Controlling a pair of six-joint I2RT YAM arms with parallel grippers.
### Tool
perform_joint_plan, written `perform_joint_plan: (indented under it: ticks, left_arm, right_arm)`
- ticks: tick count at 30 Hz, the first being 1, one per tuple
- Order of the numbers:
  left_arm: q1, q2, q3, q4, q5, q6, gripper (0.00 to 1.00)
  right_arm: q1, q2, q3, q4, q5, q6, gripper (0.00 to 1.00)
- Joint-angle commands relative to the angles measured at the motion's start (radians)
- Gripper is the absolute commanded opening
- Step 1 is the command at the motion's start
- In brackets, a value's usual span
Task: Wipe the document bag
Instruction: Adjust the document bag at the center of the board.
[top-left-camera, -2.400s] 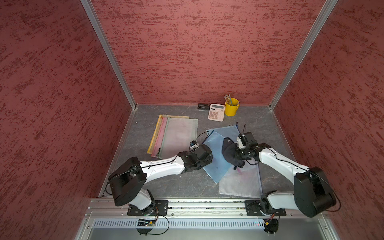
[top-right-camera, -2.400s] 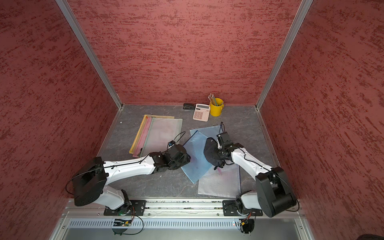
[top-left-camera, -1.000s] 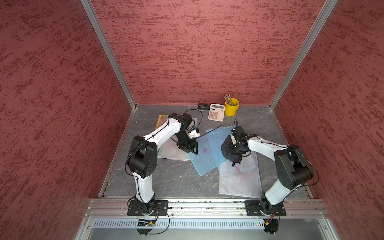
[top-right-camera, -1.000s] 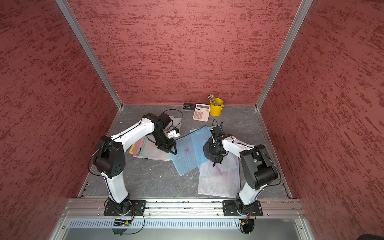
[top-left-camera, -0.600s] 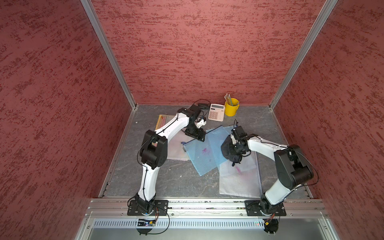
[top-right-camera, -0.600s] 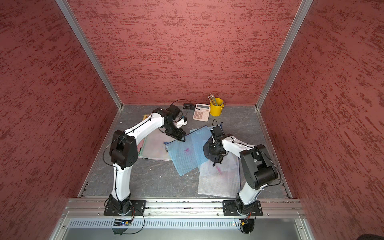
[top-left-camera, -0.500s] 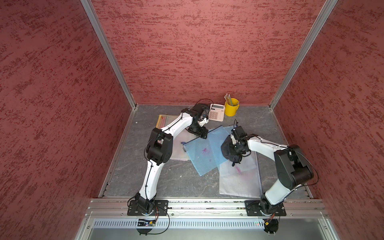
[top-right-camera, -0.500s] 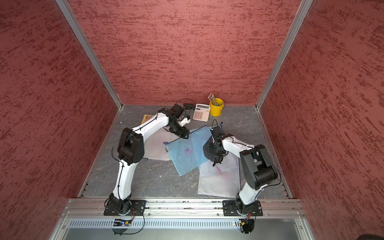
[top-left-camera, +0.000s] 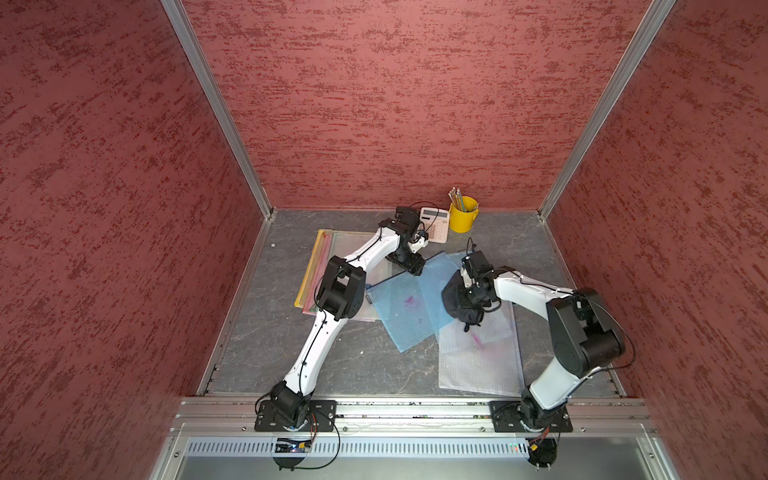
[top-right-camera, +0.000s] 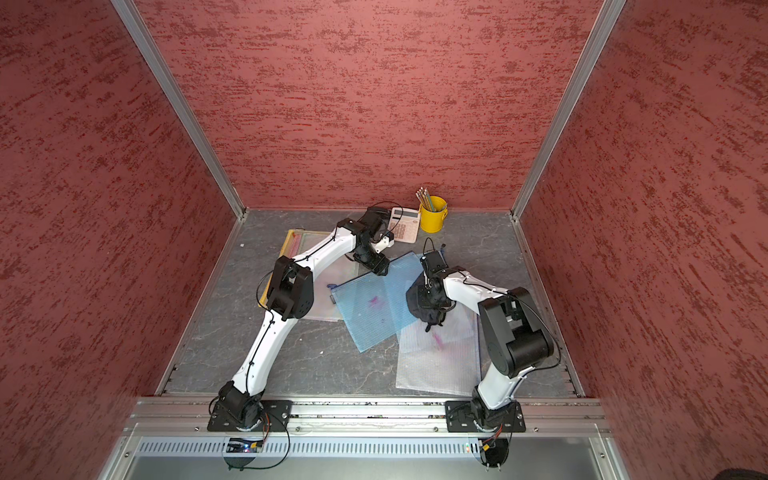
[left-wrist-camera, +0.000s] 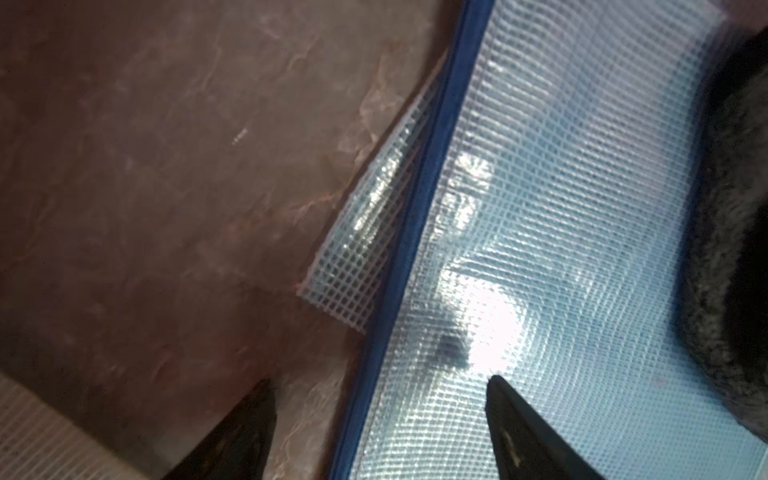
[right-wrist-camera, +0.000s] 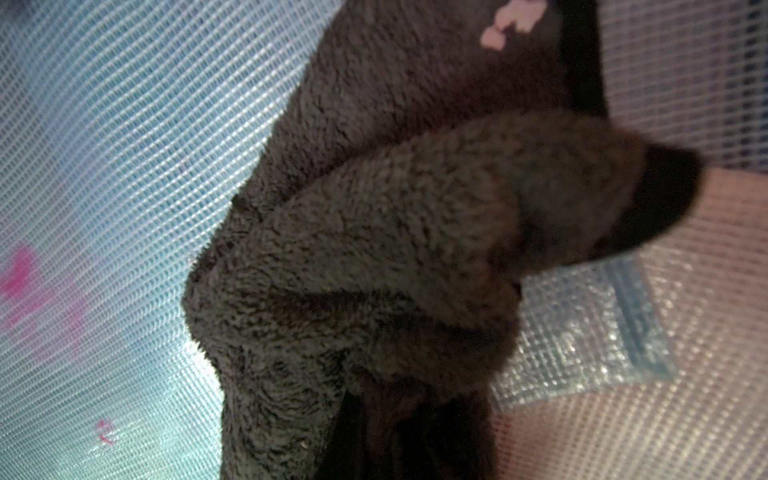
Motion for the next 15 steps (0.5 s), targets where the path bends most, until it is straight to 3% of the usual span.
perform_joint_plan:
  ticks: [1, 3, 8, 10, 12, 15]
  left_arm:
    - [-0.041, 0.002, -0.112, -0.051, 0.044, 0.012, 0.75]
    - [-0.058, -0.010, -0.175, -0.033, 0.048, 0.003, 0.70]
    - [-0.072, -0.029, -0.240, -0.002, 0.049, -0.053, 0.43]
    - [-0.072, -0.037, -0.244, 0.004, 0.045, -0.073, 0.21]
    - [-0.068, -0.043, -0.236, -0.003, 0.047, -0.098, 0.07]
    - [-0.047, -0.090, -0.244, -0.009, 0.100, -0.178, 0.00]
  right_arm:
    - [0.000, 0.035, 0.033, 0.036, 0.026, -0.012, 0.00]
    - [0.000, 0.041, 0.037, 0.037, 0.028, -0.011, 0.00]
    - [0.000, 0.047, 0.031, 0.045, 0.037, -0.007, 0.00]
    - [0.000, 0.049, 0.033, 0.046, 0.039, -0.011, 0.00]
    - [0.000, 0.042, 0.039, 0.041, 0.050, -0.018, 0.00]
    - [-0.007, 0.007, 0.061, 0.025, 0.077, -0.034, 0.00]
